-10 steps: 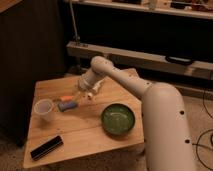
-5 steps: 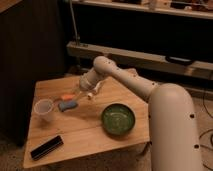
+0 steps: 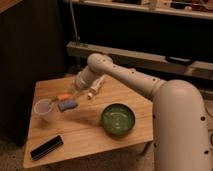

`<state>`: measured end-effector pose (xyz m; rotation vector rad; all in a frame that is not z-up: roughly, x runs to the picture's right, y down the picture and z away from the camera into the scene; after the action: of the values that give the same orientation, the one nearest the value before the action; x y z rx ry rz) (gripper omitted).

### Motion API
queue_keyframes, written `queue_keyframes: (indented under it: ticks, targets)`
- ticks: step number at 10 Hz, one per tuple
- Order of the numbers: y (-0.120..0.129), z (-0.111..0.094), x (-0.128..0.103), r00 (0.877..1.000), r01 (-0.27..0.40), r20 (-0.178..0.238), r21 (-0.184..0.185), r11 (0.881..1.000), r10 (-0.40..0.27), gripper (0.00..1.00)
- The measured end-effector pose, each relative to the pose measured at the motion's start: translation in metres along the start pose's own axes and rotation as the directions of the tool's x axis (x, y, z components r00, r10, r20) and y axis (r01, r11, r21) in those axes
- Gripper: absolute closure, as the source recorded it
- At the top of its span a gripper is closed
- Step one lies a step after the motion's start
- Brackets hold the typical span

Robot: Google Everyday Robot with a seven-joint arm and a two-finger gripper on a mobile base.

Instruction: Place the pepper in the ceramic cup

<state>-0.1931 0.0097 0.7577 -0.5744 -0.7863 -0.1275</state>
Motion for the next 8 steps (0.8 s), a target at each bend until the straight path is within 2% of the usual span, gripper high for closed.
queue_keyframes:
  ticks: [2, 5, 8]
  targets:
    - [0.001, 0.005, -0.018, 0.999, 0.037, -0.038, -0.010, 0.999, -0.037, 1.00]
    - [0.002, 0.028, -0.049, 0.988, 0.097, -0.117, -0.044, 0.994, -0.102, 1.00]
    - [-0.007, 0.038, -0.057, 0.975, 0.108, -0.188, -0.063, 0.992, -0.118, 1.00]
